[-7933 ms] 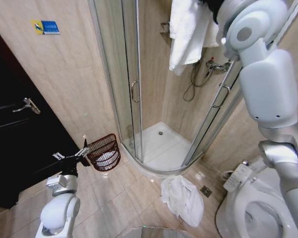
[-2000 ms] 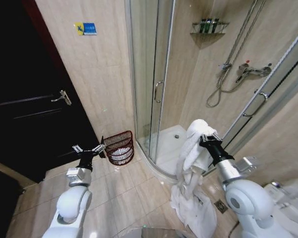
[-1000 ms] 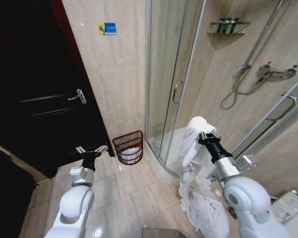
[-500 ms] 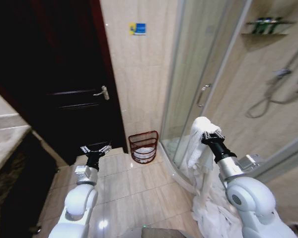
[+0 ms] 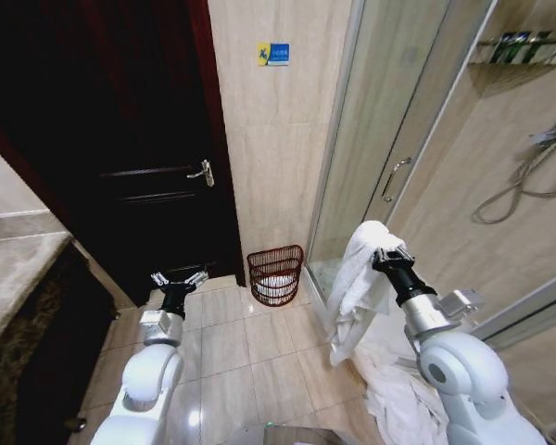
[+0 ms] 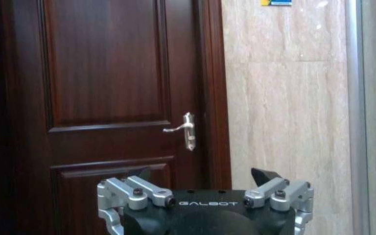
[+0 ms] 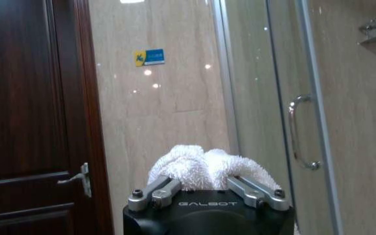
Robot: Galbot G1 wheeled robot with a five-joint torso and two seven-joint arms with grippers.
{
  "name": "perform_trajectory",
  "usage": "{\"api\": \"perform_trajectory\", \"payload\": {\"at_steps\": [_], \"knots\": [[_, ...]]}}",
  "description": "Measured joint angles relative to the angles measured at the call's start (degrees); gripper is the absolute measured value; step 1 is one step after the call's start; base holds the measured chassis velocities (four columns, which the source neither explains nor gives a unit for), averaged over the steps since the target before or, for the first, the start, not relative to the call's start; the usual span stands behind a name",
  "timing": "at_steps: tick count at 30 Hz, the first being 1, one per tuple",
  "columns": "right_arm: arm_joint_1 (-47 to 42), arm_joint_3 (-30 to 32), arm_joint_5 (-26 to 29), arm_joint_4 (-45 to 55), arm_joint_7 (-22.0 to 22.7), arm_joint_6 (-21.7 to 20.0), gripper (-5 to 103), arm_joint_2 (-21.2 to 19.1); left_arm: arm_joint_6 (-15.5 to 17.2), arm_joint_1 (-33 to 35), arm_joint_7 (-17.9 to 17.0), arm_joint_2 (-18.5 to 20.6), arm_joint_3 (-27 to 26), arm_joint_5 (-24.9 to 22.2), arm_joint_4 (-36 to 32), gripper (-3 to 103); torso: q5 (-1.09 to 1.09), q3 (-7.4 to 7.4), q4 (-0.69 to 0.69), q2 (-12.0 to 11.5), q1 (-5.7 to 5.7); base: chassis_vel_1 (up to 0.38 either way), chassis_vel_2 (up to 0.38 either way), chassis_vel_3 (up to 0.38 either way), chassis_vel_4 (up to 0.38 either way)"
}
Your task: Discard the used towel into the hamper.
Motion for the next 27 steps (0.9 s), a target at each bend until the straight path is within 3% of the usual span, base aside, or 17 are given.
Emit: {"api": "perform_trajectory", "payload": {"at_steps": [14,21,27], "knots": [[0.33,-0.60,-0.93,-1.38,-0.53,-0.60,8,0.06,-0.57,-0.07,-0.24,-0.66,1.00,0.31,0.59,100,0.01,0.00,0.01,0.00,0.00,0.063,0.064,-0.065,-0.056],[0.29,-0.51,-1.44,-2.79,-3.79,0.28,8,0.69,-0.94,0.20,0.05,-0.87,1.56,0.25,0.69,100,0.00,0.00,0.00,0.00,0.00,0.000,0.000,0.000,0.000],[0.45,-1.05,-1.75,-3.28,-4.07,0.53,8,1.13,-1.12,0.12,0.09,-1.04,1.54,0.20,1.00,100,-0.01,0.00,0.01,0.00,-0.01,-0.014,0.020,0.010,-0.020]]}}
